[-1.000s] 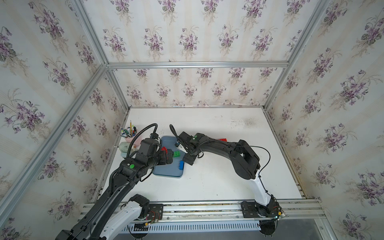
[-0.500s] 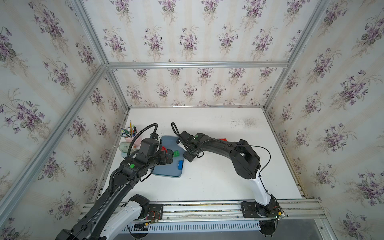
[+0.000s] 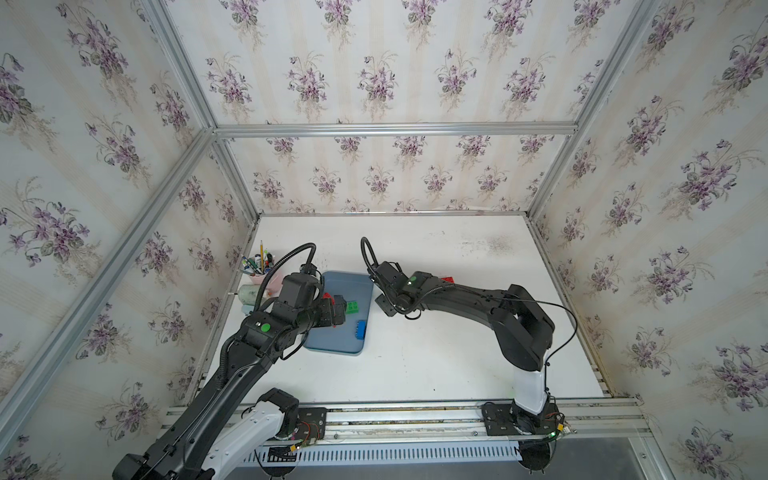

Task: Assemble a rectangle with lego
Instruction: Adjust the lego brick at the center of the board.

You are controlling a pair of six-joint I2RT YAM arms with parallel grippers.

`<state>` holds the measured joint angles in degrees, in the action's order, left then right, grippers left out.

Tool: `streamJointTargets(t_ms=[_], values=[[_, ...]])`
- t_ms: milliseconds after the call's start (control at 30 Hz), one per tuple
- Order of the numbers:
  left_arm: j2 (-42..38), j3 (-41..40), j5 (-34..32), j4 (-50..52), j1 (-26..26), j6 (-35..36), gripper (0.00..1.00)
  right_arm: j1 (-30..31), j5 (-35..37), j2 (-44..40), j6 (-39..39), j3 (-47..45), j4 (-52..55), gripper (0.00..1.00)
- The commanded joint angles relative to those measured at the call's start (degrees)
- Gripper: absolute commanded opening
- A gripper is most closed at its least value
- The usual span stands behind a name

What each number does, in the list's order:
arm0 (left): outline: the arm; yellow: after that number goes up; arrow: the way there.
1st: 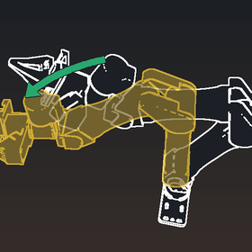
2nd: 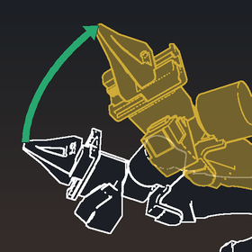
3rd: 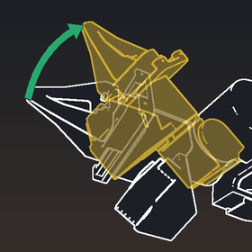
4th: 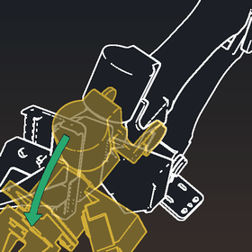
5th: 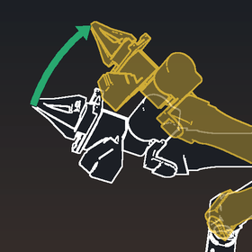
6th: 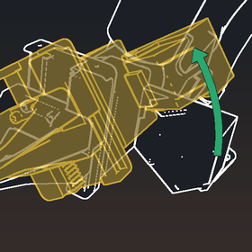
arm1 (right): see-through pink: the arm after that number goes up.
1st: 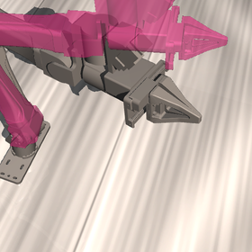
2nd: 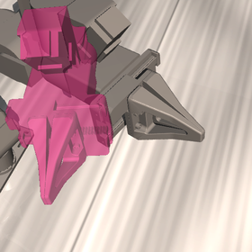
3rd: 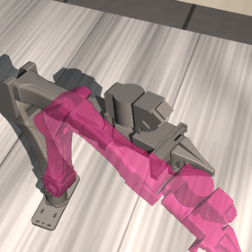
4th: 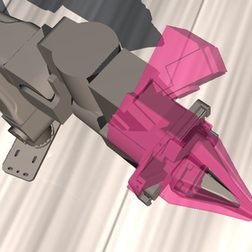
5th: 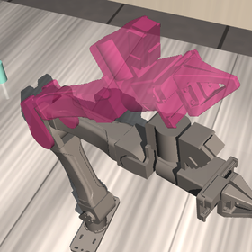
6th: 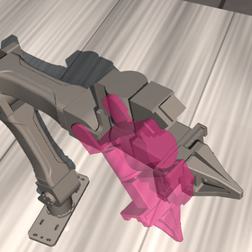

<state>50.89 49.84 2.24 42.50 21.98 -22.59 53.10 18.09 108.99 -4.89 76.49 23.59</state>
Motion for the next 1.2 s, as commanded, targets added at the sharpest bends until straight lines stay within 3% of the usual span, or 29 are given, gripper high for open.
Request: streamJointTargets(t_ms=[0, 133, 400, 633, 1167], values=[[0.59, 0.35, -0.75, -0.38, -0.08, -1.1, 1.0, 0.95, 8.77, -5.84, -11.11, -9.92, -17.24, 0.58], [1.48, 0.01, -0.61, -1.54, -0.05, -2.01, 1.0, 5.12, 19.61, -10.91, -15.42, -23.97, -36.77, 0.57], [1.93, -1.55, -1.36, -3.21, -0.04, -3.28, 1.0, 9.12, 34.39, -6.03, -20.08, -31.86, -57.14, 0.57], [1.77, -1.98, -1.71, -3.03, -0.02, -4.37, 1.0, 9.2, 31.53, 0.25, -25.36, -30.57, -58.31, 0.6], [3.47, -0.8, -2.72, -3.33, -0.07, -3.96, 1.0, 9.17, 29.66, 2.45, -30.56, -29.12, -51.49, 0.74]])
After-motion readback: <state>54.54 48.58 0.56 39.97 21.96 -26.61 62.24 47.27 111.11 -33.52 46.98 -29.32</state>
